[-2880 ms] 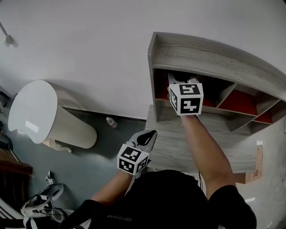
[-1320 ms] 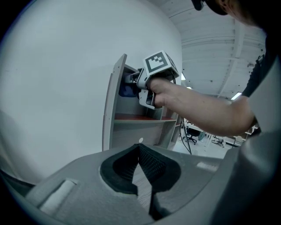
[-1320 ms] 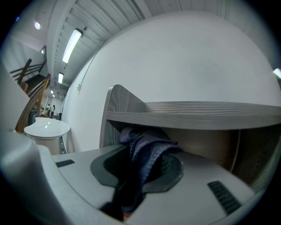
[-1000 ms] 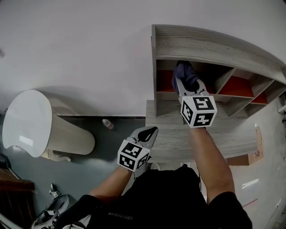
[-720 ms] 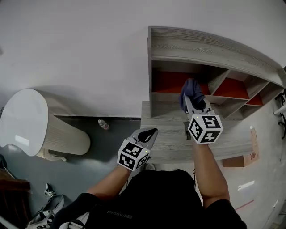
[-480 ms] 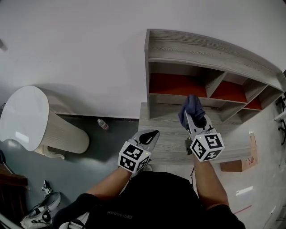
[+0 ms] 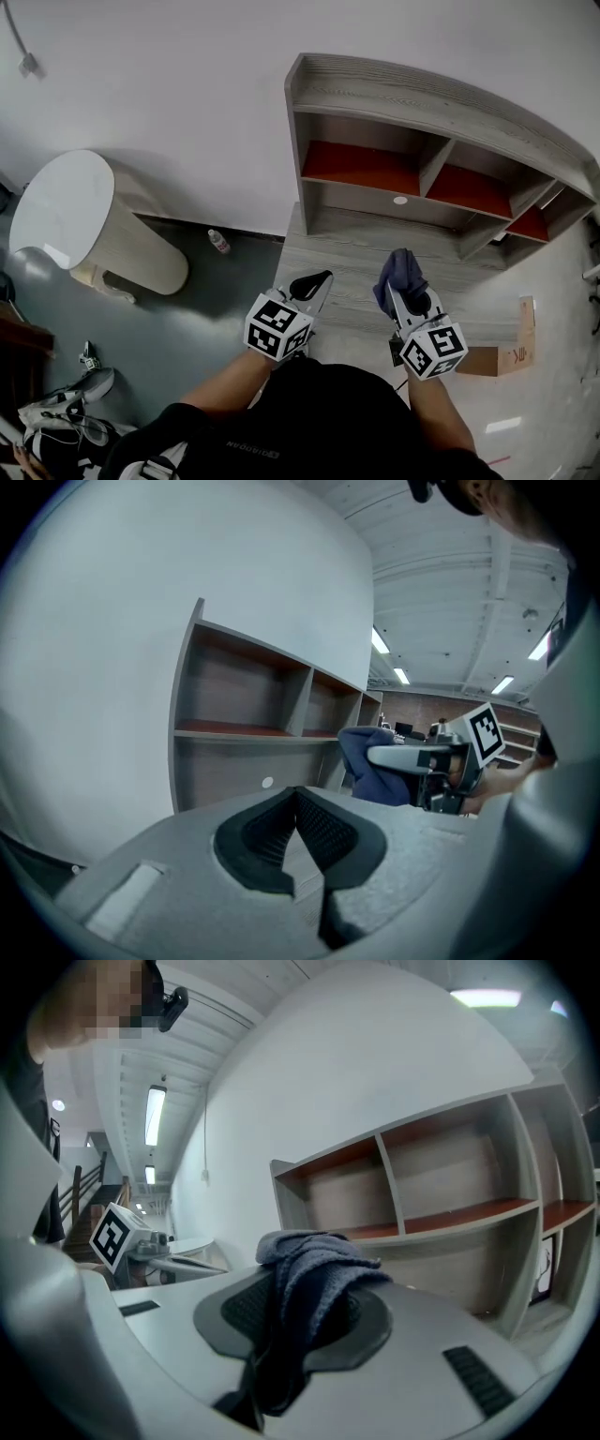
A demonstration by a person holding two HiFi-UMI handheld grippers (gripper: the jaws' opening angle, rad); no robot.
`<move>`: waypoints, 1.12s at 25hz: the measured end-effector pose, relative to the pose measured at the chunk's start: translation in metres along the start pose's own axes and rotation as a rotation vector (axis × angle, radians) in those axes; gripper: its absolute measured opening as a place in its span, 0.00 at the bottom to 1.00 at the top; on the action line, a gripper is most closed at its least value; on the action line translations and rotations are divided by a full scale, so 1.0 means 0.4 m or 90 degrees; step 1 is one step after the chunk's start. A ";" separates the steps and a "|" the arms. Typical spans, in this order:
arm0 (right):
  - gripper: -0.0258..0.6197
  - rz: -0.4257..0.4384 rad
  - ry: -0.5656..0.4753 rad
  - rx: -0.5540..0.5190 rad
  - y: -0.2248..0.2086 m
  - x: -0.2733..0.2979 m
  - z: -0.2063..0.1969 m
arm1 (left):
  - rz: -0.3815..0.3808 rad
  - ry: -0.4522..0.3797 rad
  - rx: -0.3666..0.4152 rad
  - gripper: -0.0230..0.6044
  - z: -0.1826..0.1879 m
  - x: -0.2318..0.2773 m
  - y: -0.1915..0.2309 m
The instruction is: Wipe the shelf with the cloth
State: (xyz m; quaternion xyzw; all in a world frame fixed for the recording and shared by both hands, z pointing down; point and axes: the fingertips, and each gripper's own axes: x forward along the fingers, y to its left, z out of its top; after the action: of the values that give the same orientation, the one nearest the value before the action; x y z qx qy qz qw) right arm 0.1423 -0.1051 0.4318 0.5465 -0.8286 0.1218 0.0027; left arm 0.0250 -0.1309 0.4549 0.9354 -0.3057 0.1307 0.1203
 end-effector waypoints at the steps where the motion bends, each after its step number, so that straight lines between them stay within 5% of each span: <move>1: 0.19 0.001 0.006 0.000 -0.005 -0.025 -0.013 | 0.003 0.002 -0.002 0.05 -0.005 -0.002 -0.024; 15: 0.19 0.056 0.029 -0.001 -0.005 -0.263 -0.120 | 0.052 0.001 -0.002 0.05 -0.063 -0.051 -0.285; 28: 0.19 0.077 0.042 -0.019 0.062 -0.278 -0.123 | 0.057 0.012 0.010 0.05 -0.064 -0.096 -0.287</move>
State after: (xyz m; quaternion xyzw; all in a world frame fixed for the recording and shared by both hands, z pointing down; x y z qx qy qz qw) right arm 0.1583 0.0150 0.4594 0.4907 -0.8614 0.1274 0.0310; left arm 0.0600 -0.0124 0.4500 0.9206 -0.3447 0.1474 0.1096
